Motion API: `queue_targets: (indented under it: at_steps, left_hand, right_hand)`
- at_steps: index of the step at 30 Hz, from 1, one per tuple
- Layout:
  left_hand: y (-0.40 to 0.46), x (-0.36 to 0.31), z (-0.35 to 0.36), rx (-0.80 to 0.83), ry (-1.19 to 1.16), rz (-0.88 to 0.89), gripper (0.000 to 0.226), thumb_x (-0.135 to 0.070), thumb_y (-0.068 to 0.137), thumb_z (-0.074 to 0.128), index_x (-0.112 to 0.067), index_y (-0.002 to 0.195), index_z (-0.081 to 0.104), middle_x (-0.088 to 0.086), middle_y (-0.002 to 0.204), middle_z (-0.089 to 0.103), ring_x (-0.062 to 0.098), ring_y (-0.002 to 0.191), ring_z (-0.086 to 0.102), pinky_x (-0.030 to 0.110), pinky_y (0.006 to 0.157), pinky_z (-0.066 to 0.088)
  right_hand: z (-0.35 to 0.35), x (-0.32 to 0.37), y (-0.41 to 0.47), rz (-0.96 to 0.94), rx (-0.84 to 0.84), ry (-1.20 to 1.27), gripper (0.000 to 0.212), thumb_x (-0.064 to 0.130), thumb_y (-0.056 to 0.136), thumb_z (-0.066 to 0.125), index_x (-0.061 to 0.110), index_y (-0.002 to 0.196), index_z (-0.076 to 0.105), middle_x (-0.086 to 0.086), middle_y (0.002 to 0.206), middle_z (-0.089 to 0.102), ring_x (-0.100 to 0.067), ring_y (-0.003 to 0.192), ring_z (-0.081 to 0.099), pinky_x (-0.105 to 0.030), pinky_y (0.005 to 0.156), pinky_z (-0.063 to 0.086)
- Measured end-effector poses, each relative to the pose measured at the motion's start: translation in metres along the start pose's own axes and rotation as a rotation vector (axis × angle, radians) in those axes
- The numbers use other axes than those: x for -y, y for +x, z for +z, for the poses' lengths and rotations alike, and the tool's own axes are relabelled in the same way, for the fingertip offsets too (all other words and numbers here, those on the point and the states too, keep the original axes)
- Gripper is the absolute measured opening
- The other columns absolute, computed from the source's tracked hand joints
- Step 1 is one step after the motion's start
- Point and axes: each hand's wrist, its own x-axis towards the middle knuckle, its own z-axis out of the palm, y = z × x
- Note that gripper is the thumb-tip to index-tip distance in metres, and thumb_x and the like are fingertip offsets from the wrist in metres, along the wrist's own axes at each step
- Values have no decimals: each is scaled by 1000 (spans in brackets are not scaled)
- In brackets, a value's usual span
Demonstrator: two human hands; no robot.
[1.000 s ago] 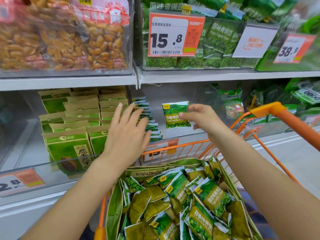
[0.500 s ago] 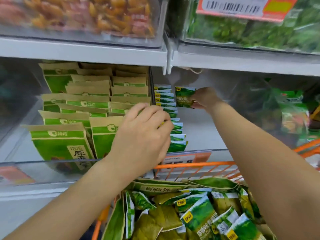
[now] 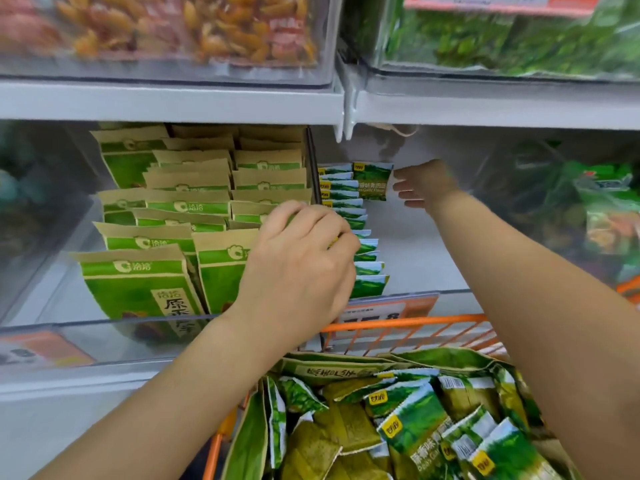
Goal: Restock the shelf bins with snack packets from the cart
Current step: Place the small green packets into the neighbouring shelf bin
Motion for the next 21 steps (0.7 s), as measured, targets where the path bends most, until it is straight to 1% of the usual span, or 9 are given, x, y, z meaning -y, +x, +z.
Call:
queue_targets:
  at_steps: [2,5,9,11,12,14,17,19,21]
  left_hand:
    - [-1,1,-2,23,5,17,15,-17,85,57,-14,84,71,2,89,67,26,94,63,39,94,37]
    - [-4,0,-8,27,4,35,15,-17,86,57,-13,85,72,3,91,68,28,100,63,41,98,36]
    - [-4,-11,-22,-17,-92,39,17,-17,88,55,-12,89,72,3,95,69,32,109,59,42,110,27]
    - [-7,-28,-31,17,-257,61,17,-18,88,55,-12,90,71,3,92,69,30,102,61,38,101,37]
    - [-11,-40,-37,91,-379,66,18,-22,88,54,-15,90,71,0,89,68,26,95,62,36,92,44]
    - [-18,-64,-50,431,-613,11,22,-37,91,51,-25,91,70,-10,84,68,11,78,62,33,73,51]
    - [-32,-94,-51,925,-667,22,46,-67,87,48,-26,83,69,-11,73,67,0,62,56,23,59,45]
    - [-37,-106,-49,1009,-641,64,55,-75,82,44,-25,77,66,-10,68,66,1,62,56,25,59,45]
    - [-39,-110,-45,1044,-675,62,50,-72,82,49,-25,80,67,-12,67,64,0,62,55,28,63,49]
  right_hand:
    - [-14,11,-32,13,13,97,17,17,96,53,5,103,64,-14,102,68,-14,63,59,-23,61,49]
    - [-37,17,-93,-79,14,128,12,16,95,55,10,94,66,-4,80,67,-8,54,62,-19,58,50]
    - [-71,3,-175,-278,71,-193,21,24,93,60,13,77,68,-1,69,69,-9,57,65,-25,61,50]
    - [-84,-6,-205,-318,99,-469,26,32,91,61,14,76,72,1,68,71,-10,63,67,-26,65,50]
    - [-90,-12,-218,-317,117,-603,26,35,89,62,16,75,72,3,68,72,-11,66,67,-27,66,51]
    - [-98,-30,-239,-261,204,-783,23,38,87,64,20,75,71,6,65,70,-10,69,65,-28,68,51]
    - [-100,-62,-252,-176,372,-778,19,35,86,67,19,78,71,7,64,67,-6,67,64,-25,67,50]
    - [-95,-79,-247,-149,368,-642,19,33,88,66,17,80,70,4,67,70,-9,66,66,-25,66,50]
    - [-88,-87,-238,-205,293,-682,19,34,89,63,19,80,69,4,67,70,-10,67,65,-27,69,50]
